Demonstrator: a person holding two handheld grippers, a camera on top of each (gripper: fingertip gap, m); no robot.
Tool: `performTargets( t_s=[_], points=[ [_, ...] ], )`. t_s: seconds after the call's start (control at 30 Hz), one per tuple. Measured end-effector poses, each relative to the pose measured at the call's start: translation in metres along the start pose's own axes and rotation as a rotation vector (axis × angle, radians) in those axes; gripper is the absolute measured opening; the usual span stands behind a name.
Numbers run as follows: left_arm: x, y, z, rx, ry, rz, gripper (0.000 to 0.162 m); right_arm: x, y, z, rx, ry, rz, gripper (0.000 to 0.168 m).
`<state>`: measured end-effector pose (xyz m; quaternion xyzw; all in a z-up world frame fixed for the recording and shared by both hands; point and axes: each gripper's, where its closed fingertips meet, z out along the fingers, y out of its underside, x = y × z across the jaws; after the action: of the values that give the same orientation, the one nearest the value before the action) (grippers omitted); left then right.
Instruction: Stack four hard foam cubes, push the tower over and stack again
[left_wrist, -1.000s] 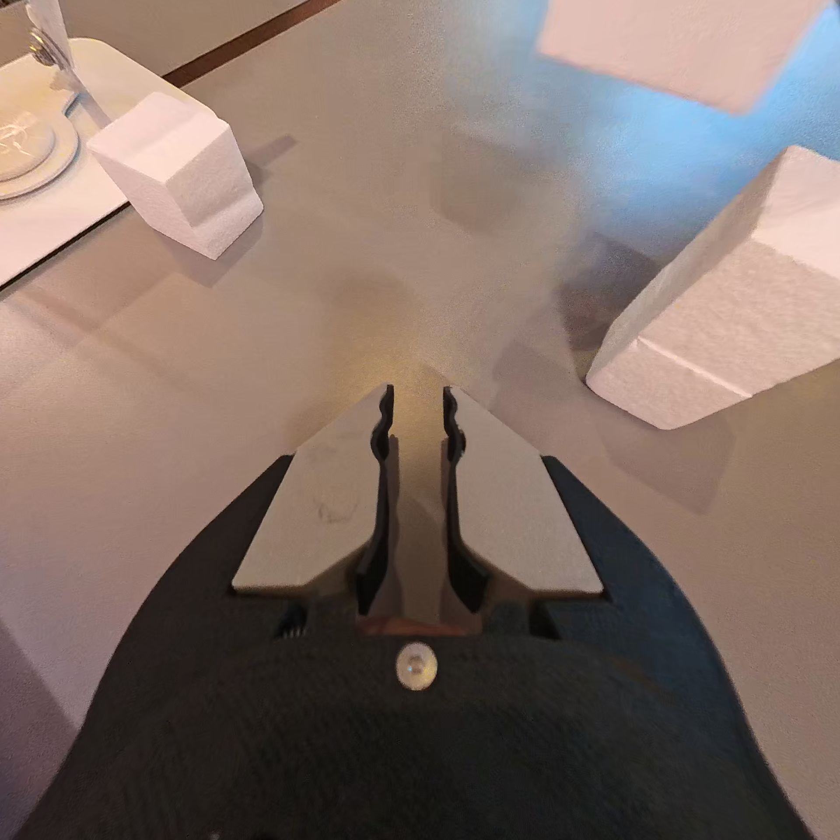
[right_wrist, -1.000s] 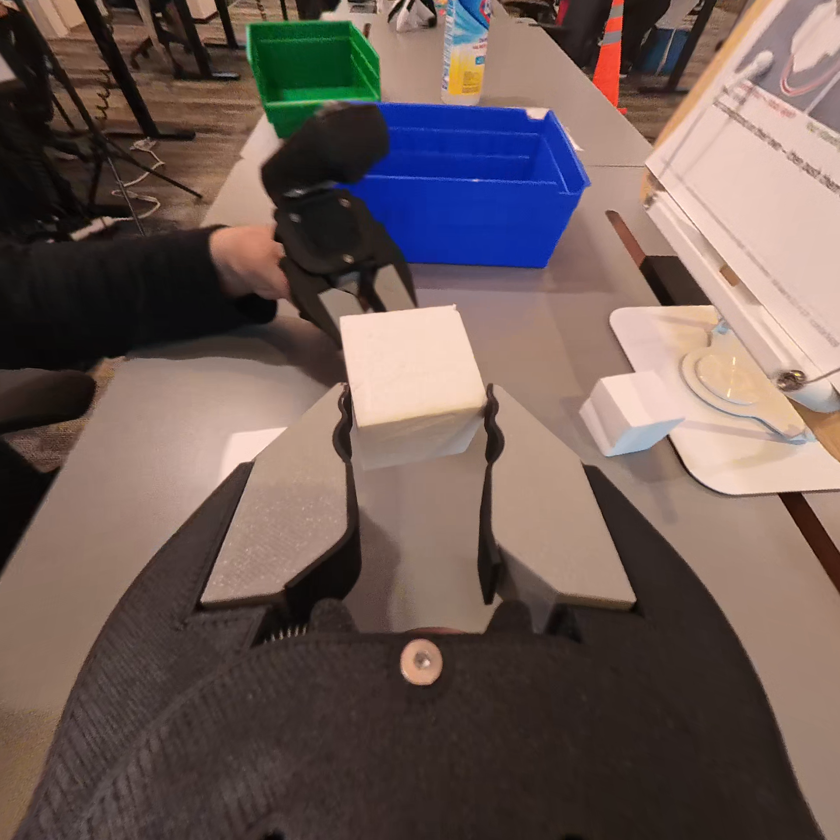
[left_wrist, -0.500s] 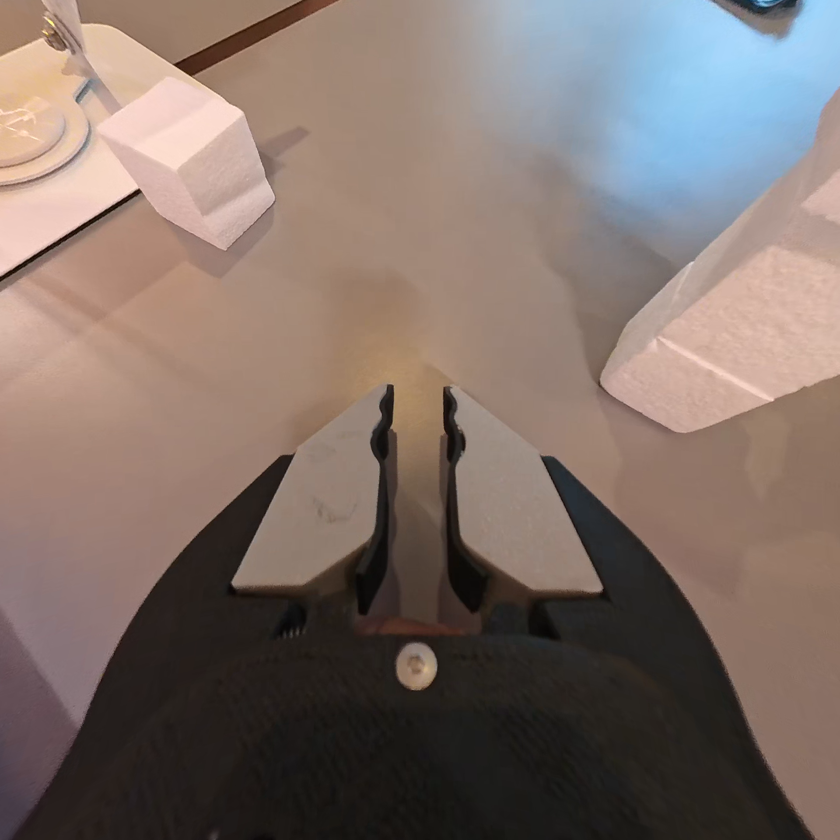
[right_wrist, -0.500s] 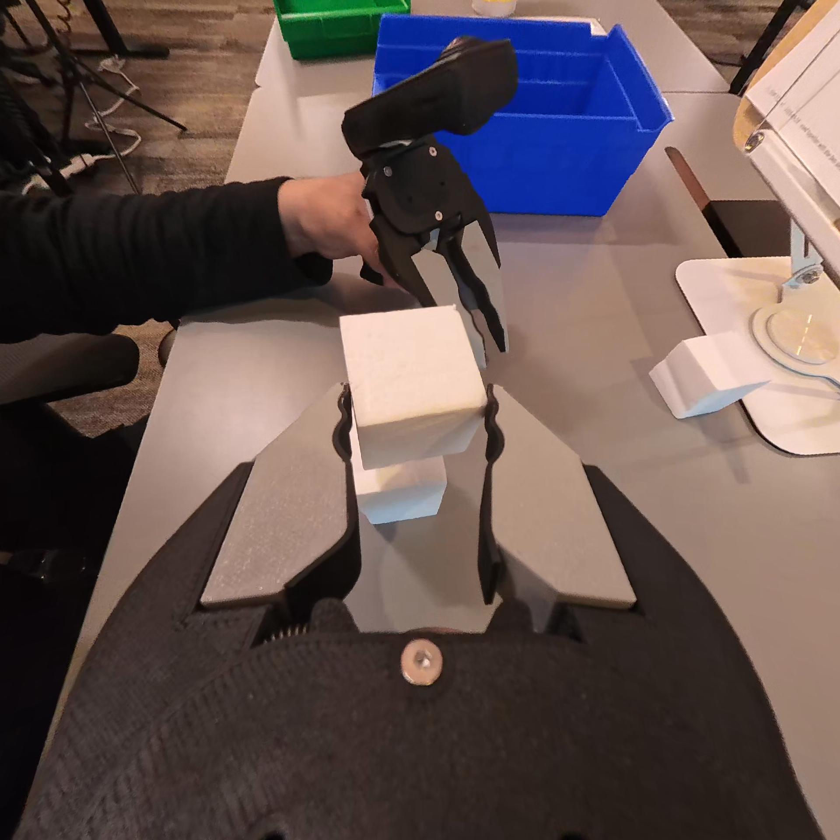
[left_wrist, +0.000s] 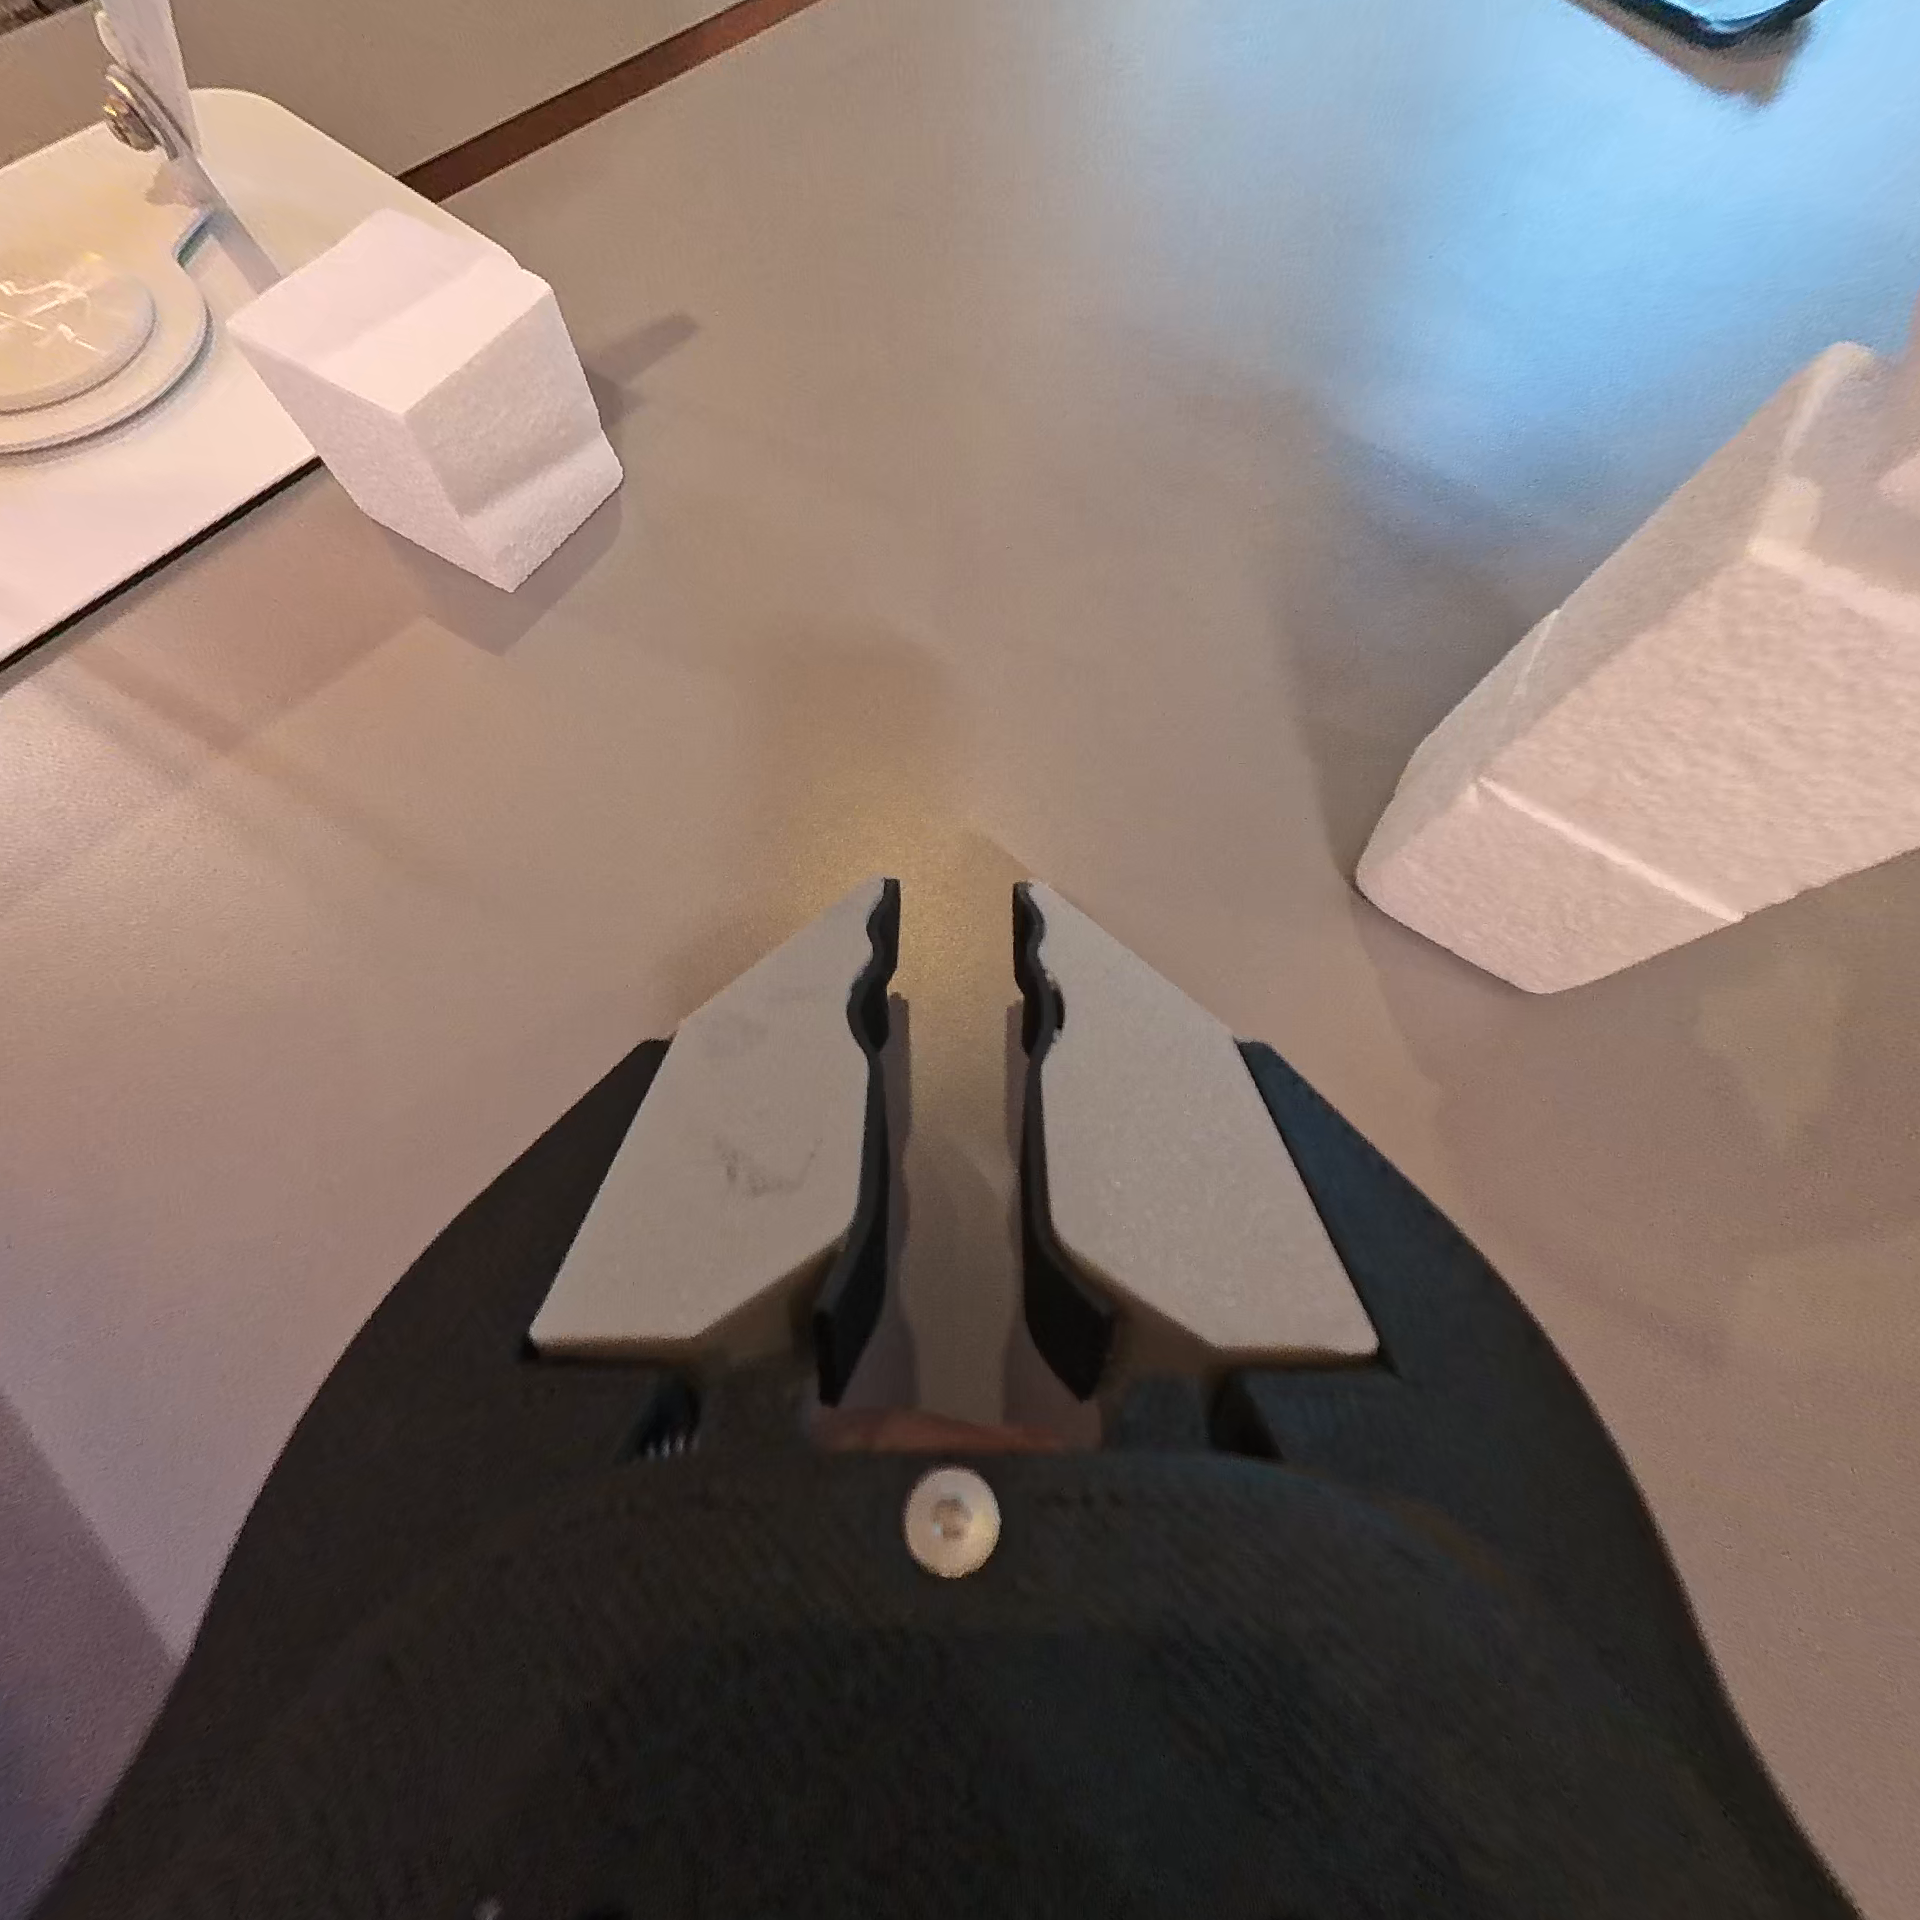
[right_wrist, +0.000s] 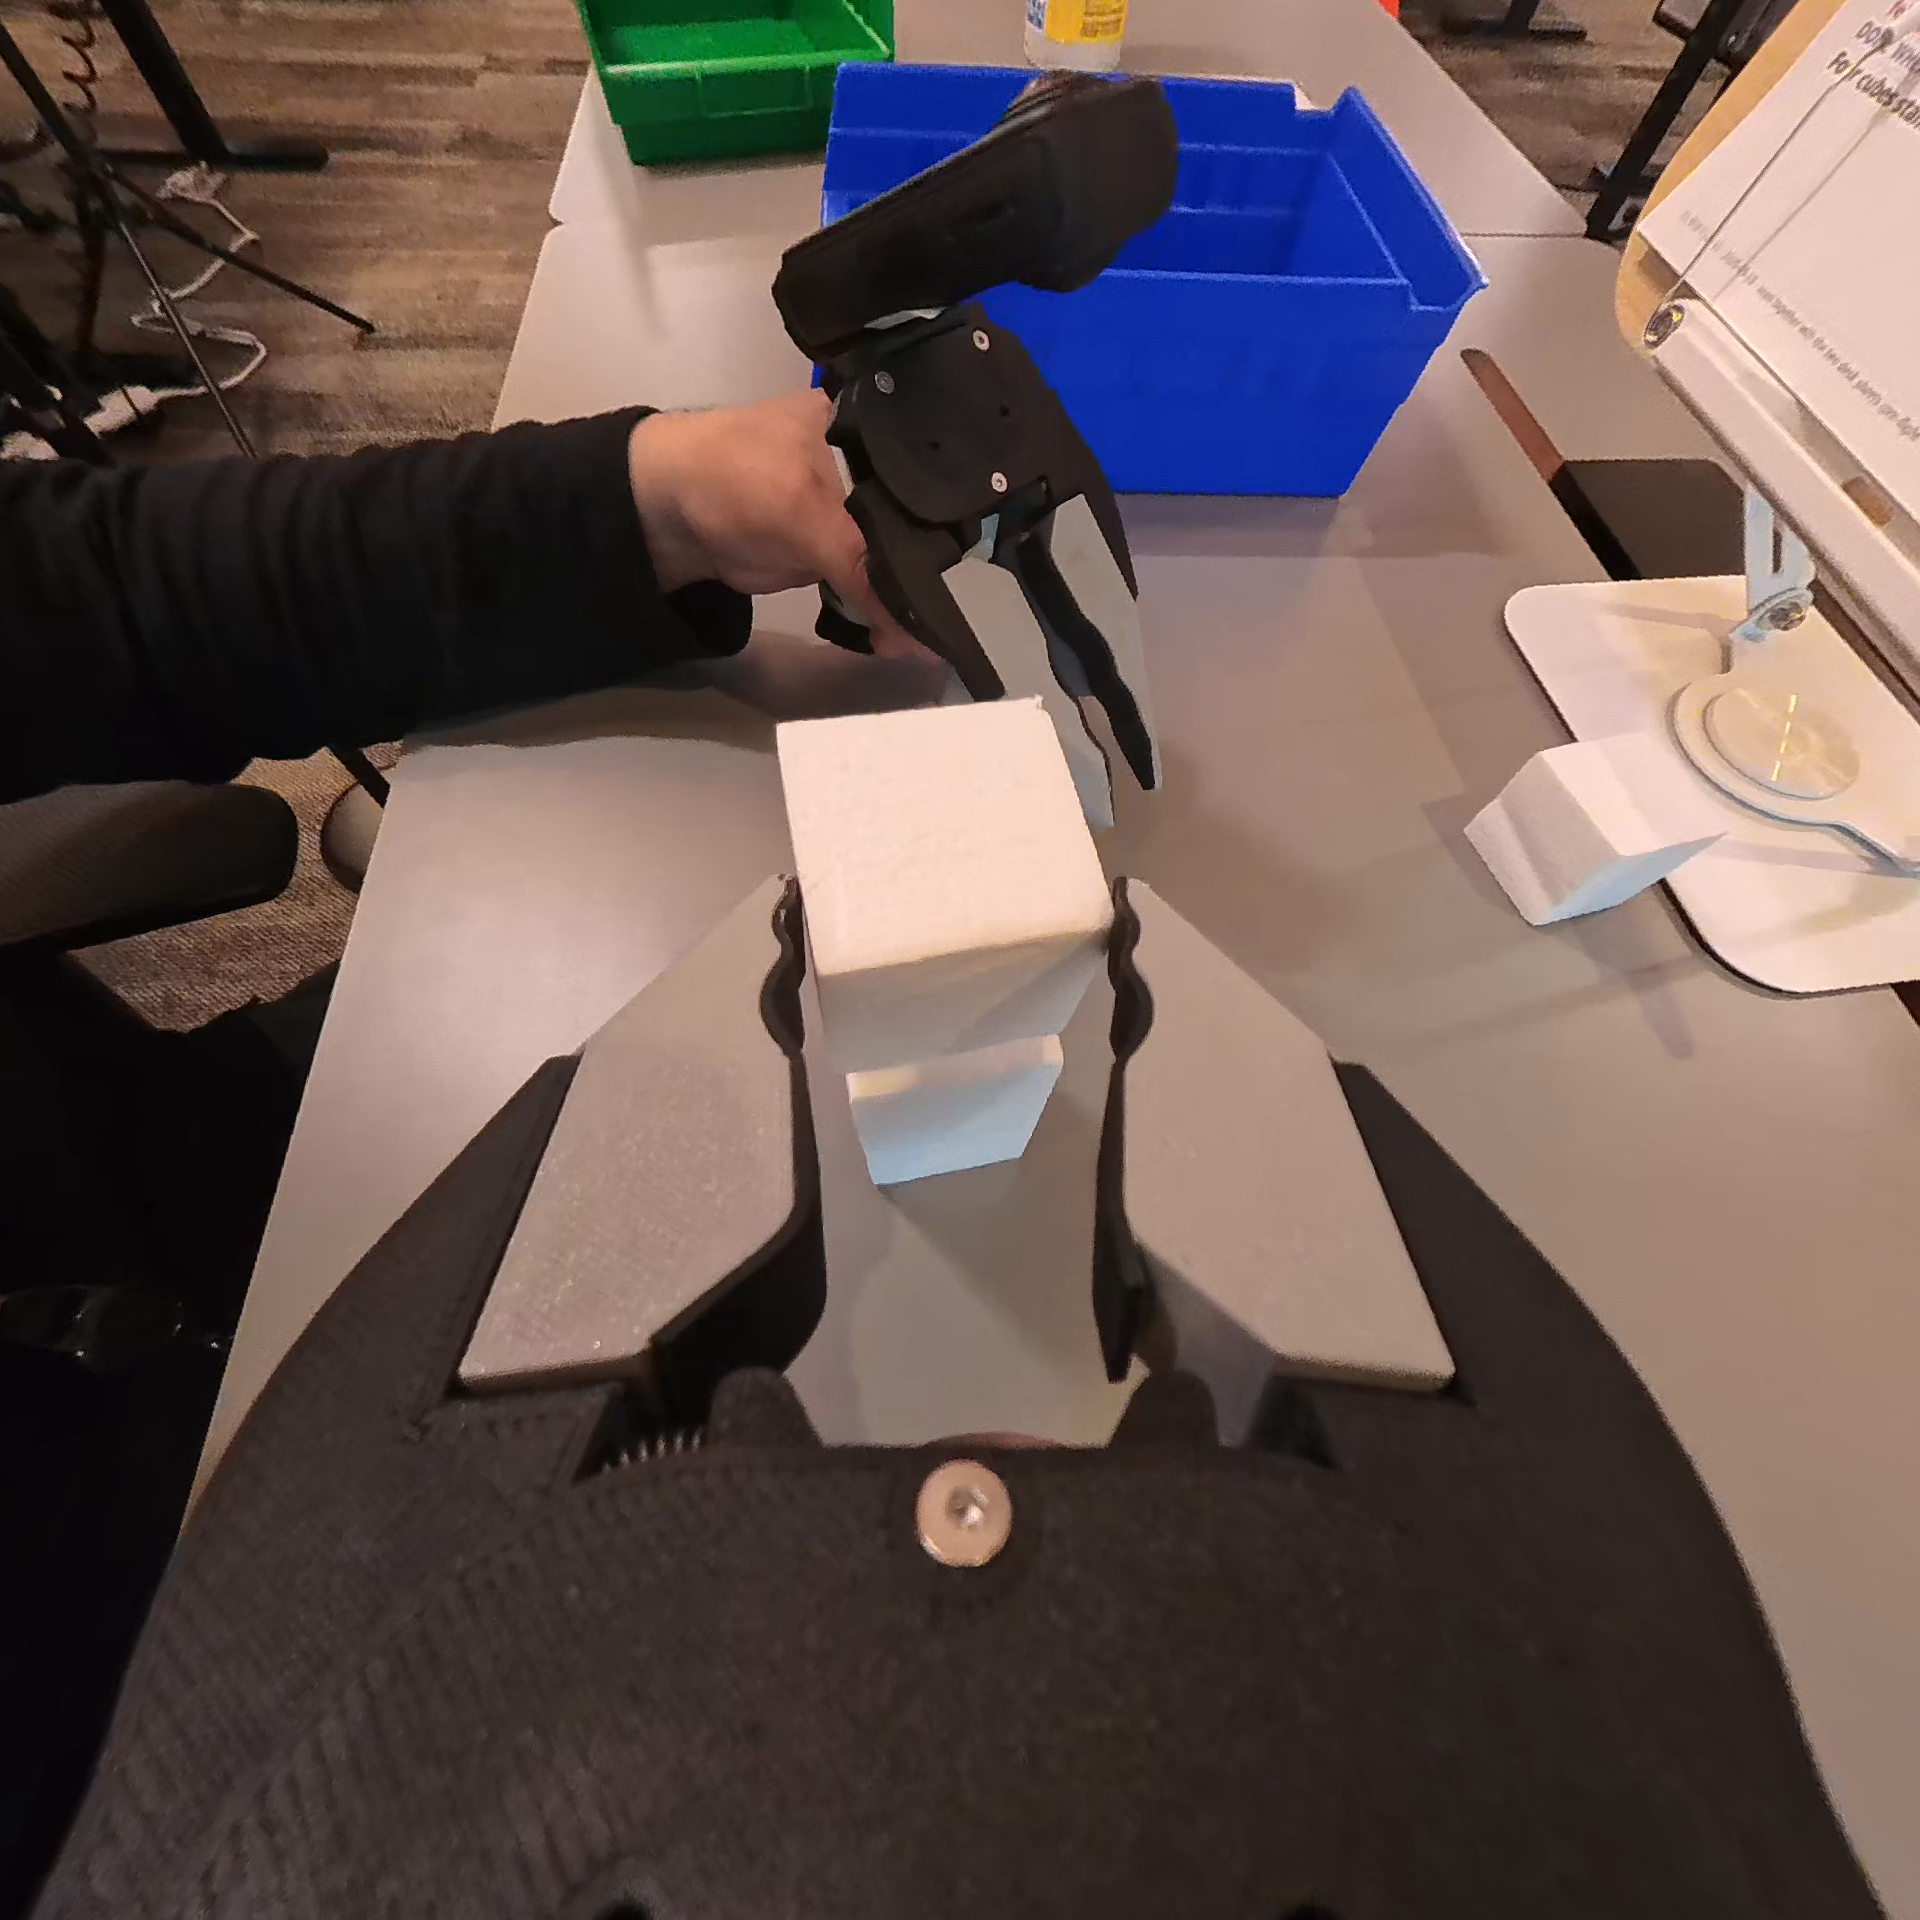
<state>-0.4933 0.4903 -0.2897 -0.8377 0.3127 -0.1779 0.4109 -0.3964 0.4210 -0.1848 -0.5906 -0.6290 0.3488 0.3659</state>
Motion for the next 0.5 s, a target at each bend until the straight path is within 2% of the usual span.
performTargets(
  t_s=[0.5],
  points=[
    [0.0012,0.0,0.0002,-0.004,0.002,0.007,0.02,0.0021,0.0055,0.004,-0.019,0.021,-0.009,0.057]
  ],
)
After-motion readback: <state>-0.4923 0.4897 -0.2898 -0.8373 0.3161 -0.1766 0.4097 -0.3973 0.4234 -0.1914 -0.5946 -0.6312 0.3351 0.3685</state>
